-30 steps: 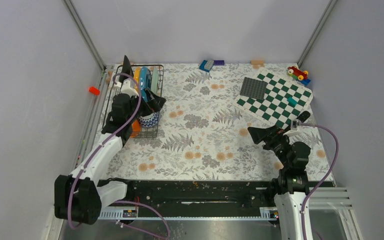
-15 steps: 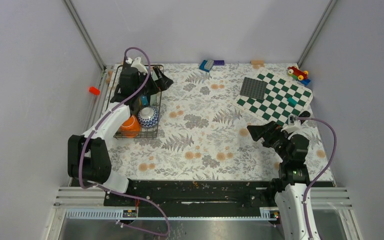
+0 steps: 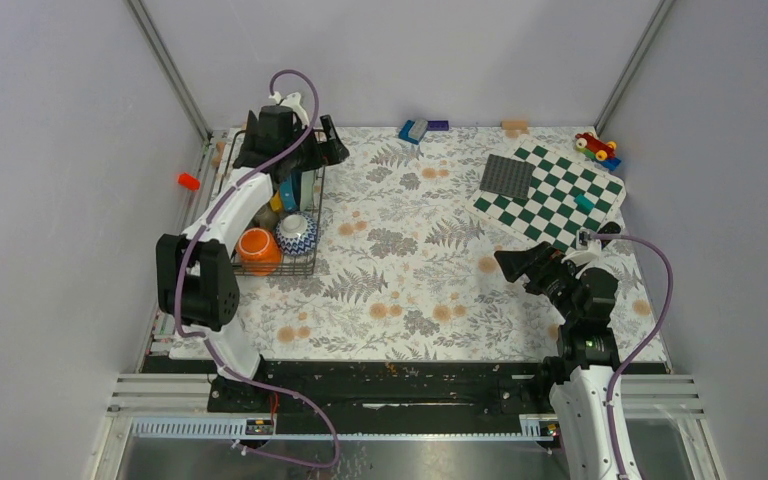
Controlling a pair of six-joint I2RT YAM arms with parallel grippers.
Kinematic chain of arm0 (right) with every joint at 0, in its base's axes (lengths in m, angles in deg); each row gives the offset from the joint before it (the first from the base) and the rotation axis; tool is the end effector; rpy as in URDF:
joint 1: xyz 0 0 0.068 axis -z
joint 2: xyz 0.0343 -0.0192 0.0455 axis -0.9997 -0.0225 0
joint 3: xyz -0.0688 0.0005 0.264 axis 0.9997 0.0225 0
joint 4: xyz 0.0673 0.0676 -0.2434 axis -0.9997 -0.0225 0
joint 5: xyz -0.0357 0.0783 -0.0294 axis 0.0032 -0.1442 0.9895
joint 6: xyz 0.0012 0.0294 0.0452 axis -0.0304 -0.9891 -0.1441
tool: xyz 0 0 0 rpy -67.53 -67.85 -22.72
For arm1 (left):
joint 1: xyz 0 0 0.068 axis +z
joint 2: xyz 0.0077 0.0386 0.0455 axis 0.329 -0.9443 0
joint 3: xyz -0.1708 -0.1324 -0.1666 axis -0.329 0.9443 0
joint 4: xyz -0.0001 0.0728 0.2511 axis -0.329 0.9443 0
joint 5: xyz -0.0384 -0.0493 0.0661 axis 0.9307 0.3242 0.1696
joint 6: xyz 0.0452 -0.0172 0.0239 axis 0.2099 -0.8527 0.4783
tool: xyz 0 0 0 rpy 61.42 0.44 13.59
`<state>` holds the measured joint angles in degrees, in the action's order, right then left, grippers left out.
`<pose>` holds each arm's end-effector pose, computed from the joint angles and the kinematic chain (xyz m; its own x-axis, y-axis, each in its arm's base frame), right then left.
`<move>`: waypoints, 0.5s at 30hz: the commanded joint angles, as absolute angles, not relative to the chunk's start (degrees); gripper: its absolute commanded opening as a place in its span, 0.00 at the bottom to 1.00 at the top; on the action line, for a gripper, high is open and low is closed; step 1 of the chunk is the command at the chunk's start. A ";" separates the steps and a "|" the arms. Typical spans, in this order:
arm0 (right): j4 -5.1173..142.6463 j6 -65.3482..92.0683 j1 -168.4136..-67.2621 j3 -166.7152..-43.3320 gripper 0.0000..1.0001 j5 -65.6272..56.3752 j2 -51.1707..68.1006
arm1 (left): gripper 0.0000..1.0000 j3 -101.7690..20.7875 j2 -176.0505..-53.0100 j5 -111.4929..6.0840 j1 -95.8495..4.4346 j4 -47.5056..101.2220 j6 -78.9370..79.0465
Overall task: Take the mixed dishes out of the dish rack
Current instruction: Pick up the plate from the dish rack.
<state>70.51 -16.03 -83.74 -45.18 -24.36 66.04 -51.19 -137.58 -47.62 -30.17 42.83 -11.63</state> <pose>0.1346 0.0047 0.2333 -0.3153 0.5539 -0.7706 -0.2378 0.7399 0.6292 0.3966 -0.0852 0.3132 -0.5946 -0.2763 -0.7551 0.1605 0.8794 -0.4482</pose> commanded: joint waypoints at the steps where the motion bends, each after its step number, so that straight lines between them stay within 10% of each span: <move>1: 71.24 -14.85 -83.96 -47.42 0.99 -22.02 66.53 | 0.99 -59.26 -140.33 -53.28 -30.15 49.05 -6.91; 15: 70.49 -14.89 -83.96 -48.25 0.99 -22.37 65.11 | 0.99 -67.97 -145.92 -53.62 -30.17 55.67 -5.37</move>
